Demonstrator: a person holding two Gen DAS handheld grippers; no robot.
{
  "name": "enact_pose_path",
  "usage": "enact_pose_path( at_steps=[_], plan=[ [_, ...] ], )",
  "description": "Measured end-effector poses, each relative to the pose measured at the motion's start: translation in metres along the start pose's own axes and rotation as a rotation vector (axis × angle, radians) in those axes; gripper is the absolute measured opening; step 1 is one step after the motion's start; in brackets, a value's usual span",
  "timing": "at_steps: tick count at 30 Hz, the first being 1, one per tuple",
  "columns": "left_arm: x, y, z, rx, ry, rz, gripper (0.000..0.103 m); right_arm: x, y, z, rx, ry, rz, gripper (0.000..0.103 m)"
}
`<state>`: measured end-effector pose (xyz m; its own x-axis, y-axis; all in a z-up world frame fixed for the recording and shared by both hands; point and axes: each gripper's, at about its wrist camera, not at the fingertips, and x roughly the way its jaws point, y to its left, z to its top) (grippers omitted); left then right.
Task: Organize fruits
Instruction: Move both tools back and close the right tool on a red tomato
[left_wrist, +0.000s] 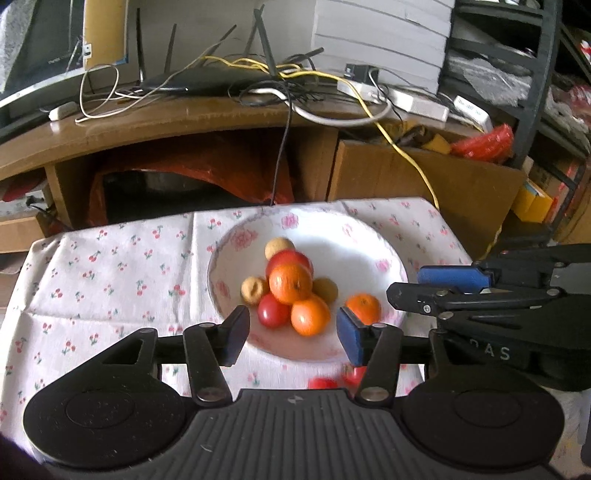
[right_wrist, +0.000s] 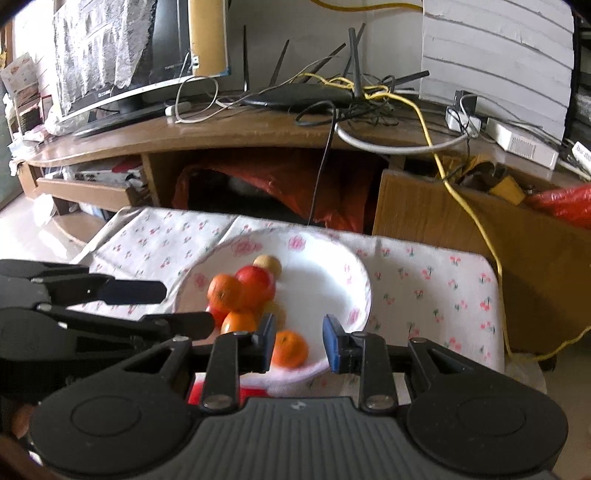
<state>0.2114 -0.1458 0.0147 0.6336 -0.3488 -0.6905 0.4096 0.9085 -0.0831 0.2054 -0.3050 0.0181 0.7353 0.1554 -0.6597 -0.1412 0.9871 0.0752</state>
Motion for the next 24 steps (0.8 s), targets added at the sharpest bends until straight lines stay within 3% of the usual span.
enact_pose_path(
  at_steps=[12, 19, 24],
  plan=[
    [-0.004, 0.005, -0.053, 0.068, 0.113, -0.037, 0.066, 0.007, 0.025, -0.040, -0.115, 0.120, 0.075, 0.043],
    [-0.001, 0.004, -0.061, 0.085, 0.130, -0.086, 0.068, 0.026, 0.035, -0.041, -0.157, 0.134, 0.090, 0.052],
    [0.002, 0.004, -0.061, 0.079, 0.127, -0.099, 0.069, 0.036, 0.031, -0.037, -0.149, 0.124, 0.082, 0.053]
  ],
)
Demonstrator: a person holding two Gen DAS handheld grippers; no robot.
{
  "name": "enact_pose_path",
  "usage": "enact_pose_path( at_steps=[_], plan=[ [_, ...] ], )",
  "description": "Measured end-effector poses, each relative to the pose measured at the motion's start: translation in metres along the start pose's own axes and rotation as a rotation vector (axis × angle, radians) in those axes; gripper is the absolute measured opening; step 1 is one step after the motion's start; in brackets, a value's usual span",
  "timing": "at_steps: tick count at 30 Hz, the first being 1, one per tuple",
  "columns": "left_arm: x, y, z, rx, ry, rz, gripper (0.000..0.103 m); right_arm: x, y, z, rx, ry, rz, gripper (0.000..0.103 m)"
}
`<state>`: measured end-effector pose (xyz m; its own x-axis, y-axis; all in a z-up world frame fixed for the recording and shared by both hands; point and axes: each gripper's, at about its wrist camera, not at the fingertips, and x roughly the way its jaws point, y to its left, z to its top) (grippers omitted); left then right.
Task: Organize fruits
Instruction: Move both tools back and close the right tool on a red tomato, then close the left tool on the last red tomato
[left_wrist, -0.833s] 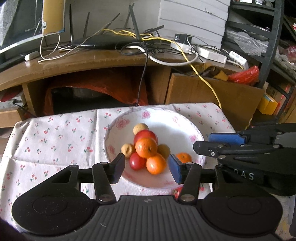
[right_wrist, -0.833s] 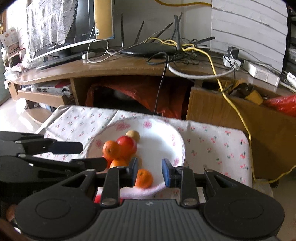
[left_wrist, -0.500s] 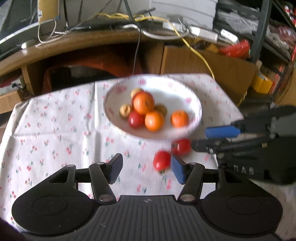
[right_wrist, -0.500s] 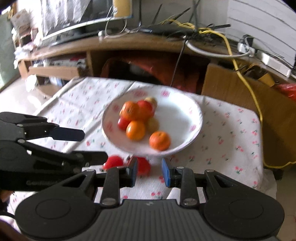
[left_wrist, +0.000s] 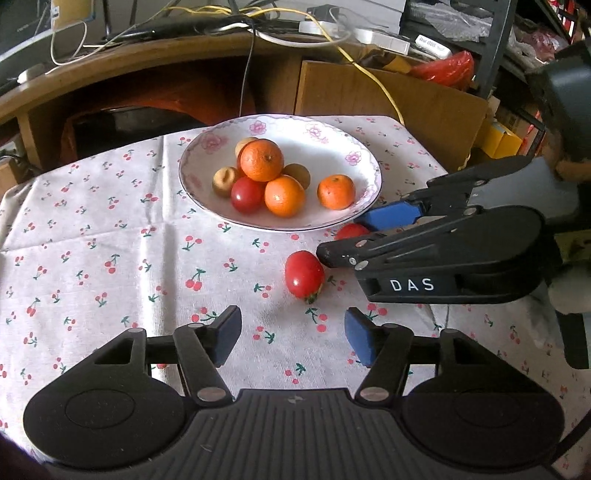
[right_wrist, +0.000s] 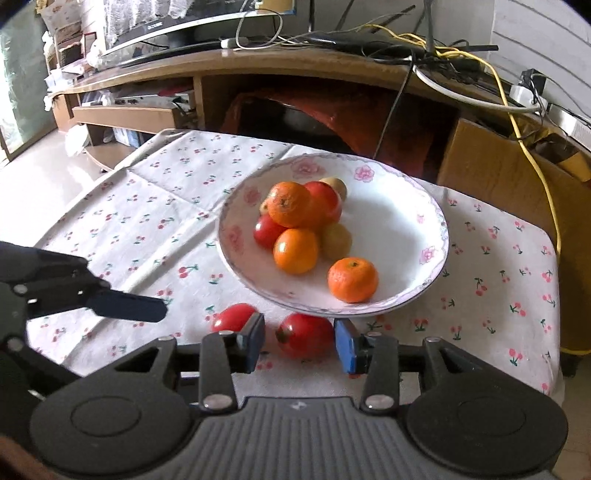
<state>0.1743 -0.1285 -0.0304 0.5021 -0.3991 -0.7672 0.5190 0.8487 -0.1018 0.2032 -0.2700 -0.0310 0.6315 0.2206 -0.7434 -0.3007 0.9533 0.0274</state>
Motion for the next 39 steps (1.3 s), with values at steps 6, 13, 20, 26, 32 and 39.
enact_pose_path(
  at_steps=[6, 13, 20, 26, 32, 39],
  plan=[
    [0.004, 0.000, 0.001, -0.003, -0.005, -0.003, 0.069, 0.005, -0.002, -0.007, 0.006, 0.029, -0.014, 0.049],
    [0.015, -0.012, 0.008, 0.014, -0.021, -0.011, 0.068, -0.014, -0.013, -0.014, 0.047, 0.037, -0.038, 0.048],
    [0.033, -0.021, 0.018, 0.009, -0.049, 0.041, 0.054, -0.039, -0.028, -0.023, 0.097, 0.023, -0.054, 0.048],
    [0.027, -0.018, 0.012, 0.001, -0.062, 0.084, 0.034, -0.039, -0.028, -0.028, 0.103, 0.032, -0.057, 0.048],
    [0.015, -0.013, 0.003, -0.010, -0.049, 0.098, 0.033, -0.045, -0.014, -0.033, 0.087, 0.032, -0.043, 0.048],
    [-0.016, 0.002, -0.025, -0.027, 0.013, 0.094, 0.033, -0.055, 0.015, -0.054, 0.060, 0.073, -0.009, 0.048]
  ],
)
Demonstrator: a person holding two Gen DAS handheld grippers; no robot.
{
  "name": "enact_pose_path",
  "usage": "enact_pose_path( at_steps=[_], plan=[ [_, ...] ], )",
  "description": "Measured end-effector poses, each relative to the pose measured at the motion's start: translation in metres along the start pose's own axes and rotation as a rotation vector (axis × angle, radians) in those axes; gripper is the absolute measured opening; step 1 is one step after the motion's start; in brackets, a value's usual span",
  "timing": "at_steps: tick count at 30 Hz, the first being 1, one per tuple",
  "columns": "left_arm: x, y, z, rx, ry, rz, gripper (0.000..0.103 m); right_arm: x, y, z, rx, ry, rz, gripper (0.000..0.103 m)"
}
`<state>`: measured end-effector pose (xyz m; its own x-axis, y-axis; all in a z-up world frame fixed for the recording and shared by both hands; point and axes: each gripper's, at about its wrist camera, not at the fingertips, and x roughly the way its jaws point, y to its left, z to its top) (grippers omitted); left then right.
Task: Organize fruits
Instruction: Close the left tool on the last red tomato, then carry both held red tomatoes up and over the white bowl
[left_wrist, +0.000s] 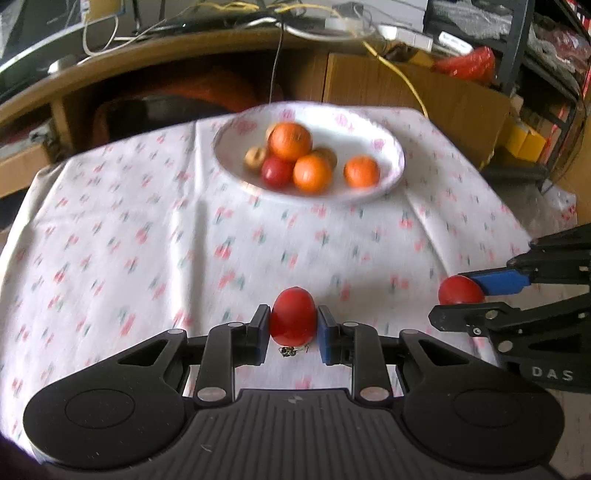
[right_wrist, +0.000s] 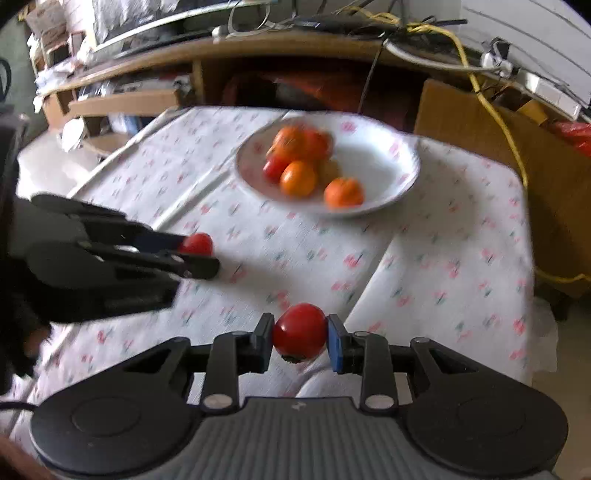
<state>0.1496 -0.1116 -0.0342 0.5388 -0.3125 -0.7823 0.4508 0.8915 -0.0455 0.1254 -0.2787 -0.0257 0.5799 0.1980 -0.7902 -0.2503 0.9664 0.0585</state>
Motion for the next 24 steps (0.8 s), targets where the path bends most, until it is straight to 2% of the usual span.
enact_pose_path(
  at_steps=[4, 8, 13, 15, 18, 20, 24],
  plan=[
    [-0.014, -0.002, -0.017, 0.014, 0.020, 0.009, 0.034, -0.002, 0.020, -0.014, -0.038, 0.020, 0.016, 0.048],
    [-0.016, -0.006, -0.020, 0.022, 0.001, 0.016, 0.035, -0.001, 0.034, -0.023, -0.106, -0.004, -0.026, 0.048],
    [-0.015, -0.003, -0.021, 0.022, -0.014, 0.017, 0.043, -0.001, 0.028, -0.022, -0.060, -0.012, -0.012, 0.049],
    [-0.015, -0.004, -0.021, 0.026, -0.015, 0.017, 0.051, -0.001, 0.027, -0.021, -0.059, -0.010, -0.011, 0.049],
    [-0.014, -0.005, -0.021, 0.034, -0.017, 0.017, 0.056, -0.001, 0.028, -0.020, -0.067, 0.000, -0.003, 0.054],
    [-0.014, -0.007, -0.022, 0.046, -0.018, 0.017, 0.058, -0.001, 0.029, -0.020, -0.071, 0.006, 0.008, 0.059],
    [-0.013, -0.005, -0.021, 0.038, -0.018, 0.013, 0.060, -0.002, 0.029, -0.020, -0.070, 0.001, 0.006, 0.060]
  ],
)
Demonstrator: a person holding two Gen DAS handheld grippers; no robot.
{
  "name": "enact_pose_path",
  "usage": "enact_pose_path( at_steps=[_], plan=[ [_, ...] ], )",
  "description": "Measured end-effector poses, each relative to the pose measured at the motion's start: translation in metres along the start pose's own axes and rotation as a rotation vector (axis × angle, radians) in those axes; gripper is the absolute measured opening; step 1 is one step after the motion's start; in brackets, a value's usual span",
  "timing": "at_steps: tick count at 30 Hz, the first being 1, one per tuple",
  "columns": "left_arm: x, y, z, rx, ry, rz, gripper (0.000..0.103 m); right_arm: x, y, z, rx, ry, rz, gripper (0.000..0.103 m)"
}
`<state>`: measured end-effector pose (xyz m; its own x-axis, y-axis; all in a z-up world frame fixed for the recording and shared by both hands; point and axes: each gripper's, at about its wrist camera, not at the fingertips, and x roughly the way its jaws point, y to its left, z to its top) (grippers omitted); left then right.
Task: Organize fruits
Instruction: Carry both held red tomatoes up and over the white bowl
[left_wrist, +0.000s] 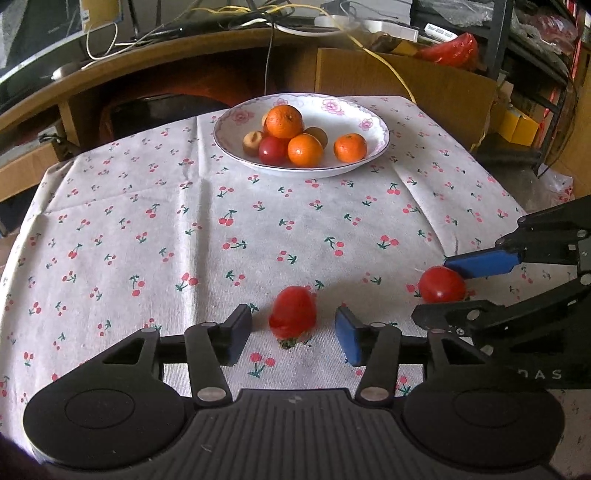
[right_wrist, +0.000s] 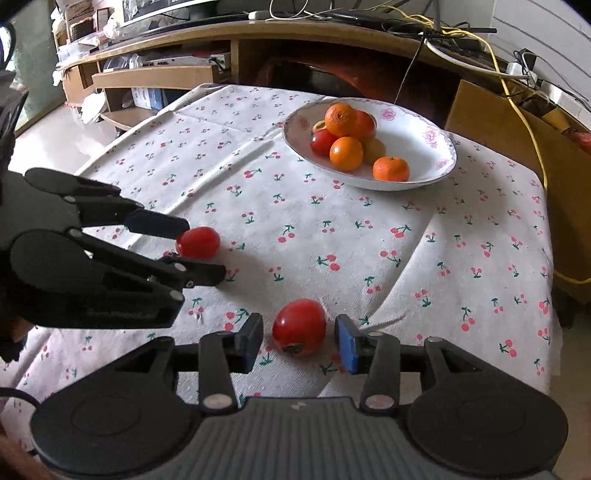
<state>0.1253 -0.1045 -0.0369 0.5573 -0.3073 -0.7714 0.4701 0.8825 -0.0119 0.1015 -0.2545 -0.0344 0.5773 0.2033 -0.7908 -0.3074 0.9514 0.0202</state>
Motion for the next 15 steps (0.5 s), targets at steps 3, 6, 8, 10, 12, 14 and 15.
enact_pose_path(
  at_steps=[3, 6, 8, 10, 12, 14, 15],
  plan=[
    [0.0008, 0.0020, 0.0004, -0.004, 0.001, 0.009, 0.061, -0.0019, -0.0011, 0.0026, 0.009, -0.011, -0.006, 0.060],
    [0.0012, 0.0020, 0.0000, -0.002, 0.000, 0.012, 0.063, -0.0003, 0.0000, 0.0036, 0.008, -0.008, -0.010, 0.060],
    [0.0019, 0.0017, 0.0004, -0.004, -0.001, 0.015, 0.062, 0.0016, 0.0022, 0.0031, 0.001, 0.004, -0.009, 0.059],
    [0.0024, 0.0009, 0.0012, 0.000, -0.003, 0.017, 0.054, 0.0037, 0.0044, 0.0018, -0.005, 0.014, -0.009, 0.059],
    [0.0014, 0.0003, 0.0019, -0.006, 0.000, -0.001, 0.036, 0.0030, 0.0067, 0.0010, -0.018, 0.013, -0.028, 0.050],
    [0.0005, -0.0019, 0.0017, 0.005, 0.001, 0.005, 0.034, 0.0020, 0.0056, 0.0014, -0.008, 0.018, -0.027, 0.049],
    [0.0001, -0.0025, 0.0015, 0.008, 0.002, 0.005, 0.034, 0.0017, 0.0052, 0.0014, -0.003, 0.019, -0.026, 0.049]
  ],
)
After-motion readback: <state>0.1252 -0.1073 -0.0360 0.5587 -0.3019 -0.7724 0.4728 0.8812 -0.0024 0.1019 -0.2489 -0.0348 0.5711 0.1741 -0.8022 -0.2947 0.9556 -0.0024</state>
